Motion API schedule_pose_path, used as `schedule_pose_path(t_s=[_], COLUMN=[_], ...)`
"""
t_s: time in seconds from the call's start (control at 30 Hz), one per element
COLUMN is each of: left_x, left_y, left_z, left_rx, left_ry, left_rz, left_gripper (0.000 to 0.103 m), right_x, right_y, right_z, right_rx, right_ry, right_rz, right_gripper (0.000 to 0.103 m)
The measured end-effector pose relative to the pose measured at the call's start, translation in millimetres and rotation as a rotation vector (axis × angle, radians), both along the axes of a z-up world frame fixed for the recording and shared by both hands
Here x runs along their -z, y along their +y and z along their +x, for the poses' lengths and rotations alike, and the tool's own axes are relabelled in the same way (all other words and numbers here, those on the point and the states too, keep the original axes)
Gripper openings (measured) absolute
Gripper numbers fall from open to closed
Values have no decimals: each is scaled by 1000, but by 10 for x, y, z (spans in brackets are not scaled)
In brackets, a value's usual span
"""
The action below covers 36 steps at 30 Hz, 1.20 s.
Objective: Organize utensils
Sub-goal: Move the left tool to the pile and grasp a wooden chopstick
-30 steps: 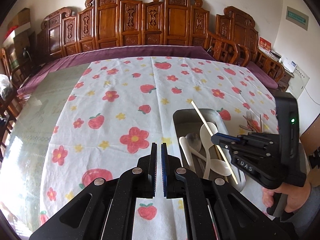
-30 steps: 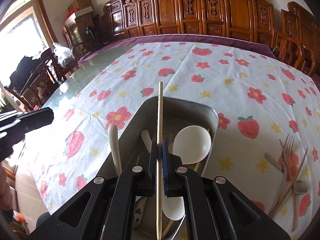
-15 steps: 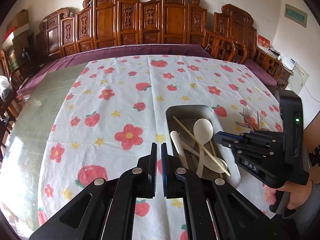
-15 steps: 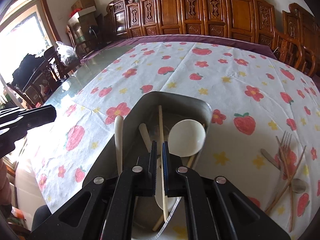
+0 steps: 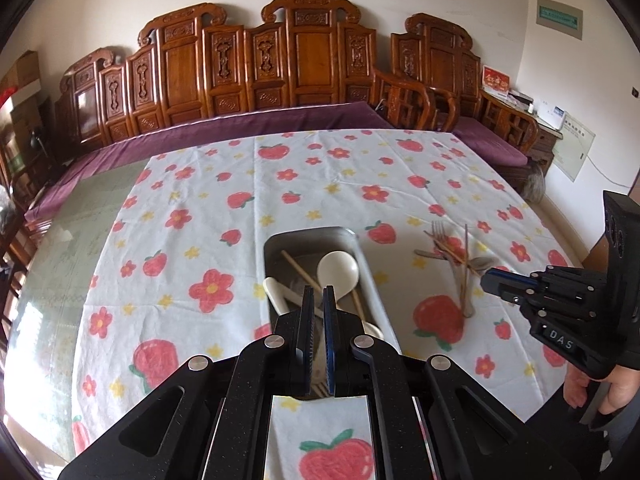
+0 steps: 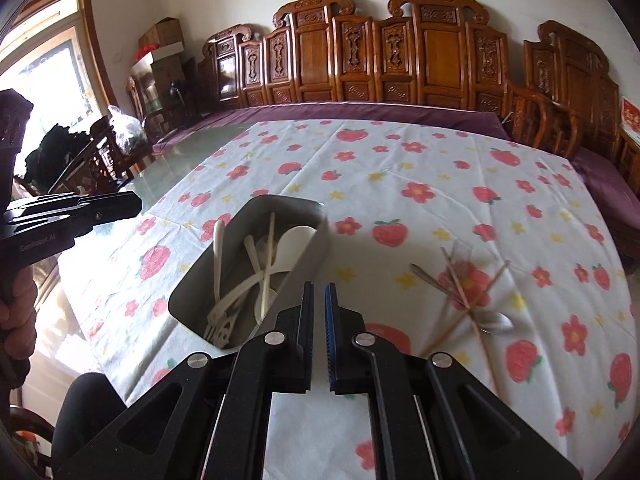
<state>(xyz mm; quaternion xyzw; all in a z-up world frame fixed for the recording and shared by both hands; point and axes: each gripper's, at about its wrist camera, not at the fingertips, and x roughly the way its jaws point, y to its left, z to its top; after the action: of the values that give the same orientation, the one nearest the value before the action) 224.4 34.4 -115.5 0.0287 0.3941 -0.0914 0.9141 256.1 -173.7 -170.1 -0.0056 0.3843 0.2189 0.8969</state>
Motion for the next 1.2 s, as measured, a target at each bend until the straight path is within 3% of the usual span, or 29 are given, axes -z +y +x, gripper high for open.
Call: schedule_pose_path(t_s=[0.3, 0.4, 0.53, 0.7, 0.8, 1.2], left_x=[93, 171, 282, 445, 536, 1056], left_y=[-493, -701, -937, -1181, -1330, -1900], left_z=[-29, 9, 69, 197, 300, 662], left_rx=[63, 91, 118, 138, 158, 247], left_ry=[24, 41, 65, 112, 133, 225], left_rz=[10, 14, 13, -1, -1, 33], left_gripper=[16, 20, 23, 24, 27, 30], right_x=[-28, 34, 120, 176, 219, 638], right_y=[-736, -951, -1188, -1299, -1398, -1688], right_z=[-342, -359, -335, -292, -263, -120], right_rx=[91, 117, 149, 159, 171, 220], right_ry=[-11, -1, 20, 36, 45, 125], right_rz=[-20, -28, -19, -37, -35, -23], right_gripper=[7, 16, 16, 17, 27, 28])
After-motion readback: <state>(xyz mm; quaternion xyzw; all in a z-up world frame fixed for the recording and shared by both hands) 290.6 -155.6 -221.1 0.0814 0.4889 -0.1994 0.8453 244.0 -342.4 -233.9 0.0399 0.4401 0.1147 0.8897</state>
